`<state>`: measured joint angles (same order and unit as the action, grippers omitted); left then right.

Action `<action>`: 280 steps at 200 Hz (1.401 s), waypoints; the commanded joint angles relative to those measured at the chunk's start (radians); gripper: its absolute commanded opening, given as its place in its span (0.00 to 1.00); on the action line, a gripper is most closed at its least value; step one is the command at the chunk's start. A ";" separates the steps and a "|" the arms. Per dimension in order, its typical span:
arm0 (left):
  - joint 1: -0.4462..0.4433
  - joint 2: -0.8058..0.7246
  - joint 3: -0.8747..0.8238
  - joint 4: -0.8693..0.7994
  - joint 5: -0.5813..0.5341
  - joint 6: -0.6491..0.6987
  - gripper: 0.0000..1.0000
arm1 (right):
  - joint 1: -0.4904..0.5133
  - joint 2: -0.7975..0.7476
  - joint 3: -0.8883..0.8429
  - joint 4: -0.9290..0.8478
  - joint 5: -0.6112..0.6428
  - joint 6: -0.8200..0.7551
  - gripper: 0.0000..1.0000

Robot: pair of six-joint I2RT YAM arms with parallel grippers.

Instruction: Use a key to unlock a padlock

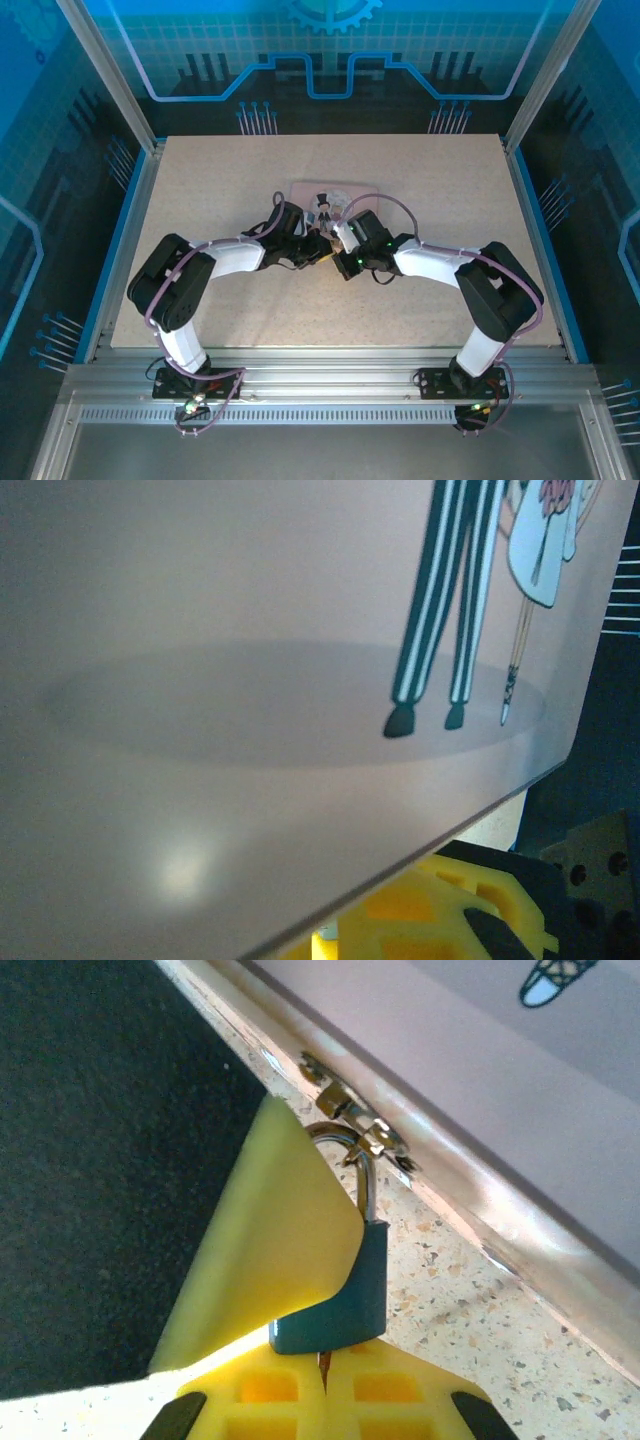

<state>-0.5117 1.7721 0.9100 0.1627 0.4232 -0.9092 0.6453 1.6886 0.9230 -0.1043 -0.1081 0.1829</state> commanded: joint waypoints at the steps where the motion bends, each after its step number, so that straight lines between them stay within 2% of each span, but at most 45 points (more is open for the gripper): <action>1: 0.001 0.050 0.012 -0.051 0.017 -0.009 0.04 | 0.024 -0.012 -0.005 -0.029 -0.034 0.021 0.05; 12: 0.001 0.049 0.016 -0.054 0.020 -0.008 0.02 | 0.020 -0.020 -0.007 -0.032 -0.036 0.023 0.11; 26: 0.001 0.048 0.020 -0.058 0.022 -0.009 0.01 | 0.006 -0.038 -0.014 -0.033 -0.043 0.035 0.26; 43: 0.002 0.047 0.029 -0.069 0.025 -0.006 0.00 | -0.019 -0.071 -0.031 -0.026 -0.059 0.054 0.35; 80: 0.003 0.047 0.041 -0.079 0.031 -0.001 0.00 | -0.044 -0.145 -0.064 -0.029 -0.060 0.077 0.45; 116: 0.006 0.046 0.046 -0.082 0.037 -0.001 0.00 | -0.042 -0.170 -0.072 -0.043 0.008 0.073 0.48; 189: 0.009 0.045 0.055 -0.086 0.046 0.000 0.00 | 0.025 -0.056 -0.007 -0.054 0.108 0.041 0.46; 220: 0.009 0.043 0.058 -0.090 0.051 0.002 0.00 | 0.029 -0.037 0.012 -0.045 0.122 0.043 0.44; 253: 0.011 0.038 0.059 -0.094 0.050 0.004 0.00 | 0.030 -0.021 0.026 -0.052 0.119 0.036 0.37; 280: 0.012 0.036 0.061 -0.094 0.053 0.005 0.00 | 0.031 -0.013 0.033 -0.053 0.117 0.032 0.37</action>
<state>-0.5095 1.7908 0.9531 0.1169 0.4351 -0.9066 0.6621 1.6550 0.9291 -0.1486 0.0002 0.2272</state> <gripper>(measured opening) 0.077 0.367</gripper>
